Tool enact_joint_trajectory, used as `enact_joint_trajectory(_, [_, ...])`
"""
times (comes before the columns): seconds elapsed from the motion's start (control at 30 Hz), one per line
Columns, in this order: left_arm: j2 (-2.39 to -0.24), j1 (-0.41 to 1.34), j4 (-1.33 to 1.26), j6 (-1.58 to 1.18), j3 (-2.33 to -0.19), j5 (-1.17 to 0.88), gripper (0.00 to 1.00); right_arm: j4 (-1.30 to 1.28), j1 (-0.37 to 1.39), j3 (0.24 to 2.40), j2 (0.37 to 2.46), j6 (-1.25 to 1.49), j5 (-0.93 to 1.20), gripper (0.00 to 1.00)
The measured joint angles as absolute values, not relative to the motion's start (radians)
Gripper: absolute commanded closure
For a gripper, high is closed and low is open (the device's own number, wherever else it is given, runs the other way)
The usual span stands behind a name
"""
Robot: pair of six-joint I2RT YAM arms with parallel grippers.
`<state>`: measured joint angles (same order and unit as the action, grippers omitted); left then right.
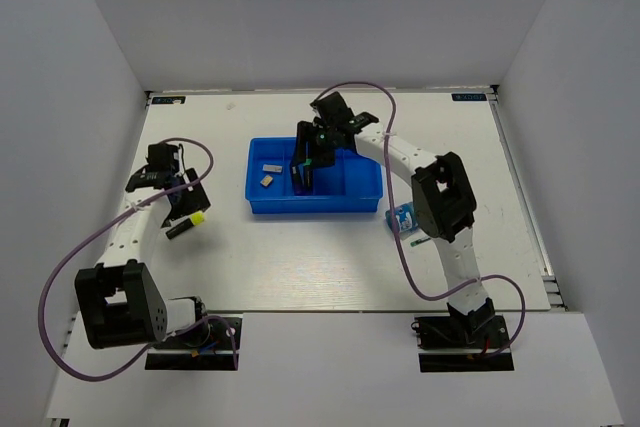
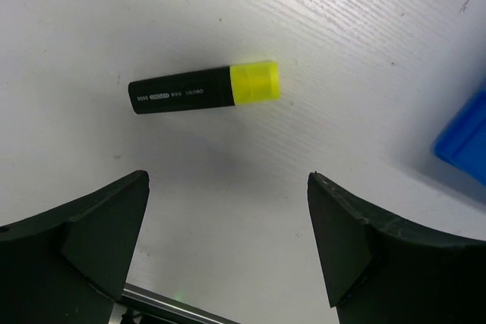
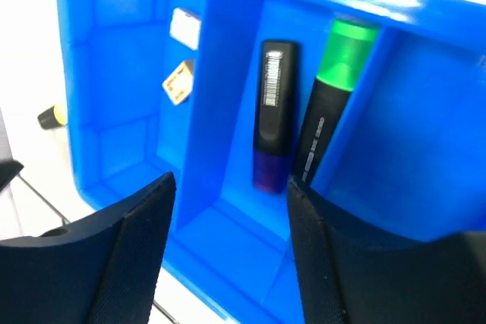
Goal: Sort the stationery into containers
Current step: Place the stationery into the container, then grab a piece of stationery with the left arm
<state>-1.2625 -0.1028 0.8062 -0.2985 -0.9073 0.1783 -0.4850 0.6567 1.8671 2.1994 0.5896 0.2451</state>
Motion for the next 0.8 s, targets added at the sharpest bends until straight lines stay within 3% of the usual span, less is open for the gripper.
enact_joint_trajectory(0.07, [-1.283,-0.103,0.813,-0.319,-0.932,0.185,0.18,-0.478,0.657,1.860,2.183,0.581,0.260,0.43])
enact_joint_trajectory(0.1, [-1.296,-0.103,0.817,-0.333,-0.943,0.187,0.32,-0.474,0.657,1.850,2.169,0.574,0.268,0.47])
enact_joint_trajectory(0.13, [-1.309,-0.103,0.824,-0.344,-0.953,0.187,0.68,-0.471,0.657,1.839,2.151,0.568,0.279,0.56])
enact_joint_trajectory(0.17, [-1.322,-0.103,0.831,-0.352,-0.965,0.187,0.87,-0.469,0.657,1.827,2.131,0.559,0.289,0.62])
enact_joint_trajectory(0.2, [-1.338,-0.103,0.839,-0.355,-0.978,0.188,1.00,-0.467,0.656,1.813,2.109,0.550,0.300,0.66])
enact_joint_trajectory(0.27, [-1.380,-0.103,0.862,-0.328,-1.018,0.183,1.00,-0.461,0.650,1.769,2.047,0.517,0.348,0.67])
enact_joint_trajectory(0.33, [-1.426,-0.103,0.868,-0.277,-1.066,0.173,0.98,-0.435,0.643,1.703,1.972,0.469,0.413,0.62])
enact_joint_trajectory(0.37, [-1.443,-0.103,0.859,-0.241,-1.079,0.170,0.81,-0.425,0.638,1.663,1.930,0.434,0.461,0.47])
enact_joint_trajectory(0.4, [-1.457,-0.103,0.852,-0.217,-1.087,0.167,0.67,-0.414,0.629,1.623,1.886,0.409,0.513,0.39])
enact_joint_trajectory(0.47, [-1.472,-0.103,0.827,-0.131,-1.084,0.150,0.28,-0.379,0.603,1.521,1.787,0.315,0.626,0.25])
enact_joint_trajectory(0.57, [-1.472,-0.097,0.773,-0.011,-1.053,0.112,0.19,-0.387,0.559,1.450,1.699,0.197,0.743,0.21])
enact_joint_trajectory(0.8, [-1.505,-0.059,0.721,0.240,-0.992,0.072,0.20,-0.435,0.465,1.288,1.516,-0.031,0.888,0.21])
